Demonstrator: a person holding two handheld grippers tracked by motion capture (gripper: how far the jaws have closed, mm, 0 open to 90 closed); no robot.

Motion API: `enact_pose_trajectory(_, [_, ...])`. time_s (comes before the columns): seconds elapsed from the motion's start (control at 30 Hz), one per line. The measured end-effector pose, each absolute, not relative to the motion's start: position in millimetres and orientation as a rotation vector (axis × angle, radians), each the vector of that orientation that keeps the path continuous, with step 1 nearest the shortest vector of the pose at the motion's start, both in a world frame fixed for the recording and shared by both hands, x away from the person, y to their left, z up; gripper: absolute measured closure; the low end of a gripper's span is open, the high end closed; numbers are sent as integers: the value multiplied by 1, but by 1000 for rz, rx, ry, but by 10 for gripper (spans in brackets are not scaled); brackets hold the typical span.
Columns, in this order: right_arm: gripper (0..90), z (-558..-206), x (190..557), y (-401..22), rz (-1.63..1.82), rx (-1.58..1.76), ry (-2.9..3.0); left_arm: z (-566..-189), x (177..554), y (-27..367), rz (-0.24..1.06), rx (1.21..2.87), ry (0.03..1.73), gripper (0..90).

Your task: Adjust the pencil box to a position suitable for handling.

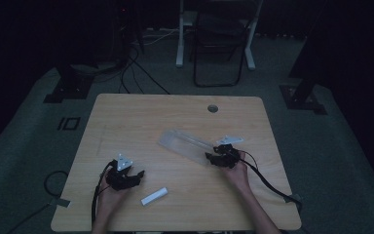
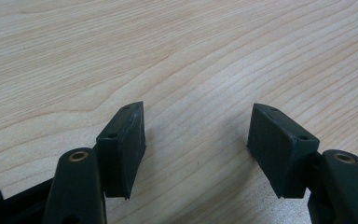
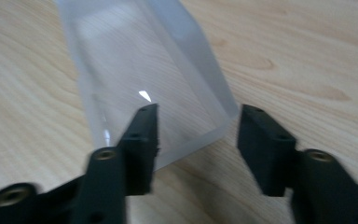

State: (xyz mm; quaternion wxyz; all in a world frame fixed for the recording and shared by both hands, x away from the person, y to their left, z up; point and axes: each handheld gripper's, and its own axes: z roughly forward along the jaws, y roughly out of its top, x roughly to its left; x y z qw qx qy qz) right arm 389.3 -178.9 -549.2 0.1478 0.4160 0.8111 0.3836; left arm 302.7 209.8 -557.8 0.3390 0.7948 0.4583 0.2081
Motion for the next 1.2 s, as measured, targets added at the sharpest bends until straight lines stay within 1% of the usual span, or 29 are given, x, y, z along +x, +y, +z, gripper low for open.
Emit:
enact_pose_trajectory(0.23, [634,-551,394,-180,1133,1204,2360,-558,303,209,542,2067,1197,371])
enact_pose_trajectory(0.37, [649,-552,393,-178,1172,1155,2400,-558,303,209,542,2068,1197,370])
enact_pose_trajectory(0.4, [621,-552,393,-178,1172,1149,2399,-558,303,210,542,2068,1196,370])
enact_pose_trajectory(0.47, [489,-549,392,-180,1162,1164,2371,-558,303,210,543,2070,1195,370])
enact_pose_trajectory(0.57, [398,-541,384,-183,1219,1148,2358,-558,302,210,542,2068,1194,370])
enact_pose_trajectory(0.7, [315,-539,371,-183,1187,1085,2415,-558,303,210,543,2068,1193,370])
enact_pose_trajectory(0.9, [234,-551,367,-174,1138,1029,2511,-558,303,208,541,2068,1185,366])
enact_pose_trajectory(1.03, [260,-552,369,-167,1109,999,2524,-558,303,208,539,2068,1182,366])
enact_pose_trajectory(1.07, [324,-552,373,-164,1102,989,2516,-559,303,208,539,2068,1180,366])
enact_pose_trajectory(1.1, [324,-552,373,-164,1102,989,2516,-559,303,208,539,2068,1180,365])
enact_pose_trajectory(1.13, [415,-552,376,-163,1109,977,2517,-559,303,208,538,2070,1178,366])
enact_pose_trajectory(1.17, [415,-552,376,-163,1109,977,2517,-559,303,208,538,2070,1178,366])
enact_pose_trajectory(1.2, [435,-552,377,-163,1106,979,2518,-558,303,208,537,2071,1177,366])
